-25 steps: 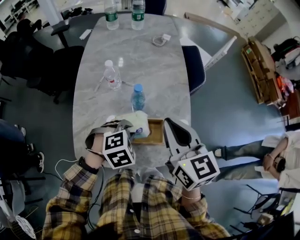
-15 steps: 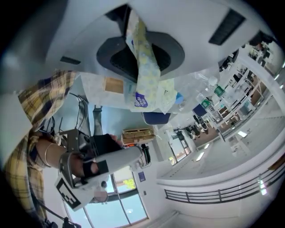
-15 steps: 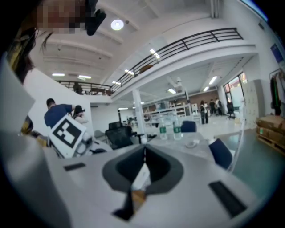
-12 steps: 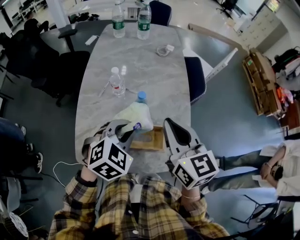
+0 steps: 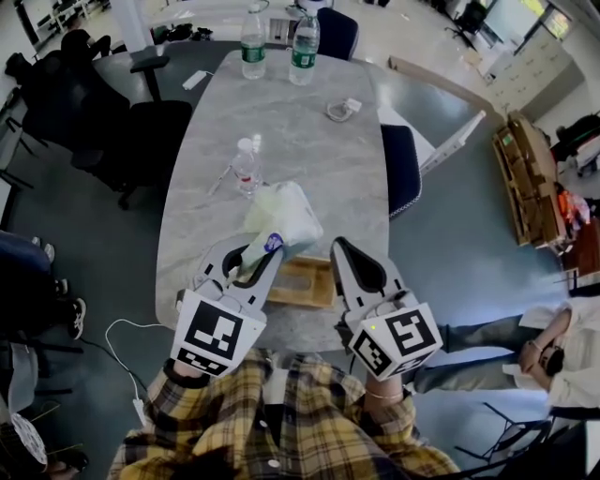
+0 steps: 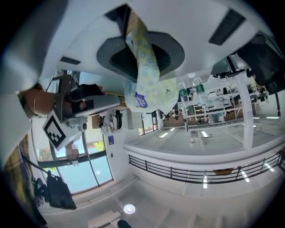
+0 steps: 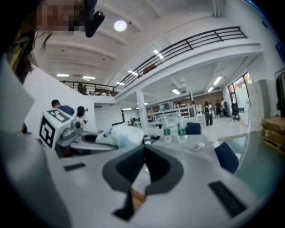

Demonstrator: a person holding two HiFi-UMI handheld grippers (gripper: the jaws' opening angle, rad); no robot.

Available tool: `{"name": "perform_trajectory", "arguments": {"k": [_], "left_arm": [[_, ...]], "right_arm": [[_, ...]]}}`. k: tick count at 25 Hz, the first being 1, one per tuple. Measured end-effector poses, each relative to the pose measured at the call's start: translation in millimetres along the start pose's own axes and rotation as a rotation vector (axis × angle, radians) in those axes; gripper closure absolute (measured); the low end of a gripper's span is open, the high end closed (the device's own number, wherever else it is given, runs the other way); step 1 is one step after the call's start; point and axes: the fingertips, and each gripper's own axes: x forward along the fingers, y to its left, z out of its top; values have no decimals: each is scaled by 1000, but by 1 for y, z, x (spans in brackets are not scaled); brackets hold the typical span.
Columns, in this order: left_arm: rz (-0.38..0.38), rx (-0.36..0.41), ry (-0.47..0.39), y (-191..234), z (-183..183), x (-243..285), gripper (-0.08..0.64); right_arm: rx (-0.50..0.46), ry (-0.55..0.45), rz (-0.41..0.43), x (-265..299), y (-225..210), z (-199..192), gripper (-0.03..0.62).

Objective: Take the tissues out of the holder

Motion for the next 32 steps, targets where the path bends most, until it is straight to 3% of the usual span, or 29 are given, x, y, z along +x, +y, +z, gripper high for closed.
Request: {"name": "perform_trajectory", "arguments": {"k": [6, 12, 32], "left_arm": [[27, -95, -106, 2, 19, -9, 494], [50, -137, -130, 0, 24, -15, 494], [39, -120, -122, 4, 25, -12, 494]], "right_arm": [[-1, 0, 16, 5, 5, 0, 581], [-1, -2, 29, 3, 9, -1, 581], [-10, 15, 44, 11, 13, -3, 581]]}}
